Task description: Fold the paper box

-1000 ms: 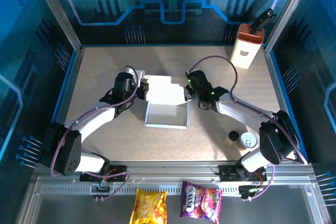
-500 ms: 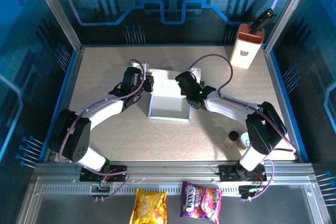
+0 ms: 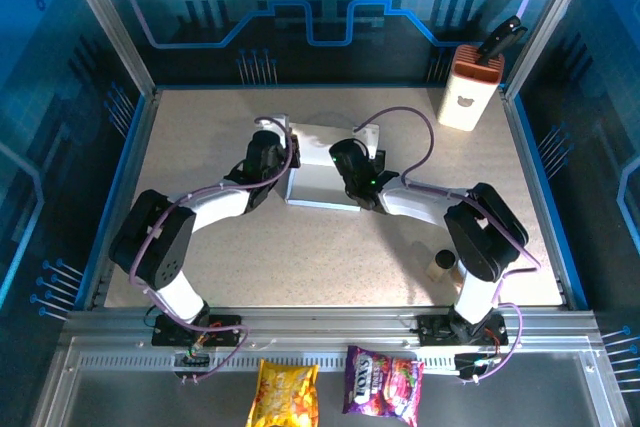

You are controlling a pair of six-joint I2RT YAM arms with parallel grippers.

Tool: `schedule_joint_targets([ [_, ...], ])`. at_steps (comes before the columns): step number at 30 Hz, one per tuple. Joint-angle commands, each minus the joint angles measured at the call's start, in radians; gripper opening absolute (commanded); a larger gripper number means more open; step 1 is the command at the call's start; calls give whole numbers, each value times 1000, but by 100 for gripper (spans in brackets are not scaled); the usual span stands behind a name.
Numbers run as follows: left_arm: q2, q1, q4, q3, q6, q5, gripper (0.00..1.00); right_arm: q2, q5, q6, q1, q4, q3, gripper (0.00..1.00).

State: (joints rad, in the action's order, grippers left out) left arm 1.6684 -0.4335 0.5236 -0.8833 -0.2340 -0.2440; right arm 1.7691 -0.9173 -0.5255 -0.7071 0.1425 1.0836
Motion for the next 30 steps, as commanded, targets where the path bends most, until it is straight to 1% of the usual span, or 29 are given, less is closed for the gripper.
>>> schedule_joint_targets([
  [1, 16, -58, 133, 29, 9, 101, 10, 27, 37, 18, -34, 154, -17, 0],
  [2, 16, -60, 151, 43, 6, 101, 8, 27, 31, 12, -36, 155, -25, 0],
  [4, 18, -65, 185, 73, -3, 101, 1, 26, 25, 7, -41, 166, -40, 0],
  [5, 19, -65, 199, 87, -4, 103, 0, 26, 19, 4, -42, 167, -45, 0],
  [7, 18, -69, 222, 110, -12, 107, 0, 28, 7, 0, -49, 175, -55, 0],
  [10, 16, -75, 260, 138, -39, 107, 4, 31, -4, -2, -61, 183, -65, 0],
  [12, 10, -77, 272, 150, -70, 107, 3, 34, -8, -7, -69, 185, -68, 0],
  [13, 8, -80, 273, 154, -81, 107, 0, 34, -13, -8, -73, 186, -73, 0],
  [18, 0, -100, 319, 201, -101, 95, 0, 23, -26, -25, -89, 198, -107, 0],
  [19, 0, -104, 322, 208, -108, 95, 1, 23, -27, -28, -92, 198, -114, 0],
  [20, -1, -108, 324, 216, -112, 96, 5, 21, -29, -31, -94, 199, -119, 0],
  [21, -1, -113, 327, 224, -115, 95, 7, 20, -34, -30, -97, 201, -123, 0],
  [26, -18, -131, 358, 289, -126, 77, 6, 1, -62, -31, -115, 215, -166, 0],
  [28, -35, -132, 362, 312, -131, 74, 7, -4, -74, -33, -125, 231, -192, 0],
  [30, -49, -133, 361, 331, -132, 71, 10, -5, -82, -25, -133, 262, -222, 0],
])
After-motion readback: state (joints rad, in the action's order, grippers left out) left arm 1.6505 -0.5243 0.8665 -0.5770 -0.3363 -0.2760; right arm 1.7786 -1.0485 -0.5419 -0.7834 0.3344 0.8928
